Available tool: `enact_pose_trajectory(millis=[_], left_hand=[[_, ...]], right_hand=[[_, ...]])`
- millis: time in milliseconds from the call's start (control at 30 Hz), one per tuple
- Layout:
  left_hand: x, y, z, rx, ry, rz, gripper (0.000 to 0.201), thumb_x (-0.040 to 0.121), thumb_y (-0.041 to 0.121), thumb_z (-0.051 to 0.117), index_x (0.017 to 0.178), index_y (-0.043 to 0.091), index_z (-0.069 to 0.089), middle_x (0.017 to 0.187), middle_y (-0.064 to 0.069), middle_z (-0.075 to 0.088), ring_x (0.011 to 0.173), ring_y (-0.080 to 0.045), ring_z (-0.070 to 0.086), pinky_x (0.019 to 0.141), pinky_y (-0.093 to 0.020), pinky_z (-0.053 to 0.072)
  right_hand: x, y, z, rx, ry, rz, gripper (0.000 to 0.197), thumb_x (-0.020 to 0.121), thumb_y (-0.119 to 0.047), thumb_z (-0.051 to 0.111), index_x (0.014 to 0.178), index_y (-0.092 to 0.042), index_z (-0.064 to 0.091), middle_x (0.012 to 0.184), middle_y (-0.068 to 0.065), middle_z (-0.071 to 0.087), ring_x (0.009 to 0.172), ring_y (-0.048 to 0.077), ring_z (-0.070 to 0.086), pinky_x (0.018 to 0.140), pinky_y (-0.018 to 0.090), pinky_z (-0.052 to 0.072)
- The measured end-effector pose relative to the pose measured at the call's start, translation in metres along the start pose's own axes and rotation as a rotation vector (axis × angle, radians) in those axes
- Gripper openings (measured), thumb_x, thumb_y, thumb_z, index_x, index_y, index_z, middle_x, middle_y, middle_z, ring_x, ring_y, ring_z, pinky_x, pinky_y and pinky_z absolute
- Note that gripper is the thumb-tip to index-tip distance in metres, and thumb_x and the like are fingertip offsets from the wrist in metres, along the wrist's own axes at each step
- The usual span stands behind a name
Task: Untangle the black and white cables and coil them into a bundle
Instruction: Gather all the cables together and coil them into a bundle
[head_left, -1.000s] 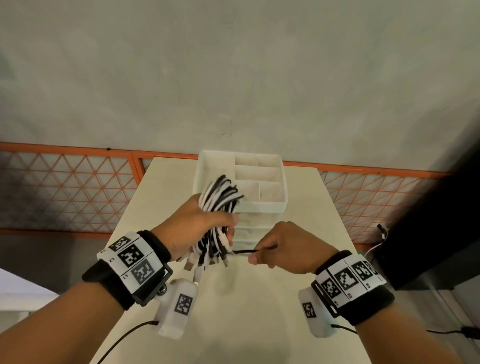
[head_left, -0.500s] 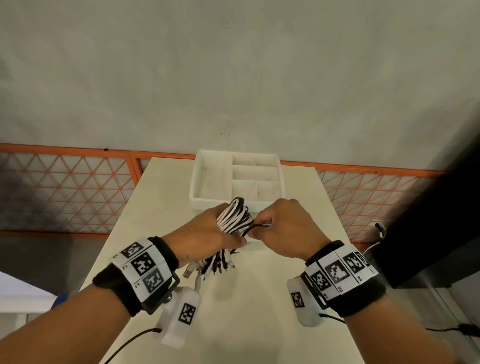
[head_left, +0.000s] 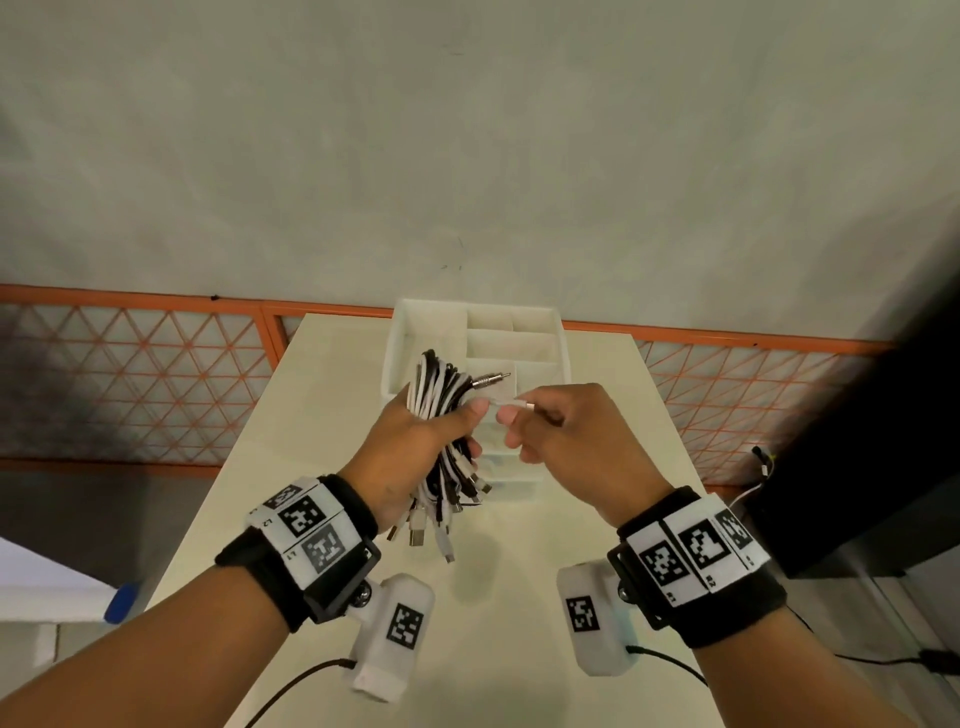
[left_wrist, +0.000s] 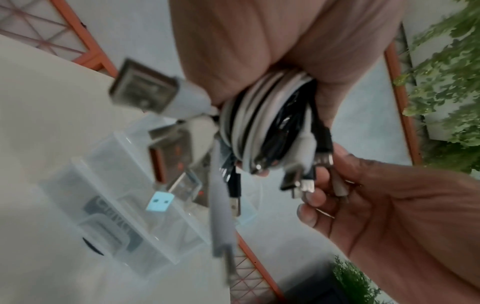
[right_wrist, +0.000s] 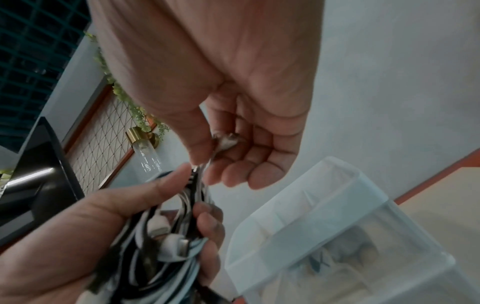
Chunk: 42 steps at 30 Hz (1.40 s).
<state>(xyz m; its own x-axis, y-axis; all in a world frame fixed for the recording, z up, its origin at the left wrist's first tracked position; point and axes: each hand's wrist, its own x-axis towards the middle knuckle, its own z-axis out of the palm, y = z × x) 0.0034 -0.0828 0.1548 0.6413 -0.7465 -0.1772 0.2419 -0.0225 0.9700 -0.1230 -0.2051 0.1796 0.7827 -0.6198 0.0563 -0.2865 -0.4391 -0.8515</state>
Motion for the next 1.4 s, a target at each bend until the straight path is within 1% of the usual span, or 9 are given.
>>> enact_pose_trajectory(millis=[167,267,367,467,633,900,1100,1267,1400], left_hand=[[-0.005,0.001,0.005,-0.100,-0.101,-0.015,0.032,0.080,0.036,0.070,0.096,0.009,0.066,0.074,-0.005,0.062,0.069,-0.021,0.064,0.062,-0.037,0.057],[-0.006,0.000,0.005,-0.122,-0.117,-0.040,0.049,0.078,0.043,0.069,0.106,0.003,0.068,0.087,-0.021,0.064,0.078,-0.031,0.068,0.067,-0.042,0.060],[-0.007,0.003,0.005,-0.132,-0.123,-0.083,0.055,0.080,0.042,0.070,0.113,-0.002,0.067,0.107,-0.030,0.069,0.098,-0.041,0.069,0.087,-0.050,0.057],[-0.006,0.004,0.003,-0.104,-0.134,-0.079,0.042,0.082,0.034,0.072,0.103,-0.003,0.067,0.093,-0.026,0.069,0.085,-0.036,0.069,0.079,-0.044,0.058],[-0.007,0.000,0.002,-0.098,-0.067,-0.050,0.029,0.087,0.024,0.068,0.093,-0.004,0.072,0.083,-0.030,0.068,0.075,-0.035,0.068,0.076,-0.044,0.053],[-0.006,0.006,0.008,-0.143,-0.073,-0.037,0.022,0.085,0.014,0.071,0.100,-0.001,0.069,0.085,-0.021,0.071,0.076,-0.032,0.069,0.065,-0.037,0.059],[-0.007,0.003,0.006,-0.128,-0.014,-0.055,0.008,0.089,0.001,0.062,0.089,-0.004,0.067,0.070,-0.020,0.064,0.058,-0.027,0.067,0.051,-0.032,0.055],[-0.009,0.001,0.007,-0.075,-0.055,-0.058,0.026,0.087,0.006,0.068,0.103,-0.014,0.065,0.085,-0.028,0.063,0.068,-0.030,0.065,0.061,-0.036,0.056],[-0.012,-0.001,0.011,-0.042,-0.068,-0.058,0.013,0.086,-0.001,0.065,0.095,-0.006,0.071,0.082,-0.025,0.066,0.074,-0.032,0.066,0.071,-0.042,0.054]], right_hand=[[-0.005,-0.007,0.007,0.226,-0.077,0.072,0.023,0.097,-0.023,0.062,0.088,-0.011,0.078,0.074,-0.004,0.069,0.069,0.005,0.060,0.071,0.021,0.045],[-0.004,-0.008,0.013,0.213,-0.074,0.030,0.026,0.098,-0.027,0.062,0.081,-0.016,0.078,0.090,0.009,0.067,0.086,0.018,0.066,0.083,0.030,0.050],[-0.006,-0.006,0.021,0.226,-0.120,0.019,0.029,0.098,-0.025,0.063,0.073,-0.017,0.075,0.065,0.009,0.062,0.056,0.014,0.055,0.060,0.024,0.045],[-0.005,-0.001,0.026,0.333,-0.094,0.048,0.029,0.096,-0.014,0.065,0.077,0.007,0.067,0.049,-0.003,0.044,0.042,0.010,0.033,0.049,0.026,0.030],[-0.006,-0.005,0.025,0.409,-0.111,0.030,0.013,0.093,-0.003,0.067,0.099,-0.009,0.077,0.057,-0.007,0.062,0.044,0.009,0.048,0.052,0.025,0.046],[-0.004,0.007,0.036,0.072,0.041,-0.181,0.014,0.090,-0.007,0.070,0.080,-0.008,0.080,0.074,-0.001,0.061,0.061,0.002,0.054,0.065,0.020,0.045],[-0.008,0.009,0.034,0.004,-0.158,-0.271,0.015,0.095,-0.008,0.065,0.098,-0.010,0.079,0.091,-0.007,0.057,0.074,-0.002,0.055,0.069,0.009,0.039],[0.000,0.013,0.040,0.031,0.146,-0.174,0.015,0.072,-0.013,0.086,0.069,-0.017,0.072,0.073,-0.007,0.052,0.060,0.000,0.048,0.060,0.013,0.039],[0.001,0.016,0.047,0.076,0.133,-0.144,0.031,0.071,-0.002,0.073,0.064,-0.024,0.051,0.061,-0.011,0.045,0.053,0.001,0.042,0.060,0.012,0.040]])
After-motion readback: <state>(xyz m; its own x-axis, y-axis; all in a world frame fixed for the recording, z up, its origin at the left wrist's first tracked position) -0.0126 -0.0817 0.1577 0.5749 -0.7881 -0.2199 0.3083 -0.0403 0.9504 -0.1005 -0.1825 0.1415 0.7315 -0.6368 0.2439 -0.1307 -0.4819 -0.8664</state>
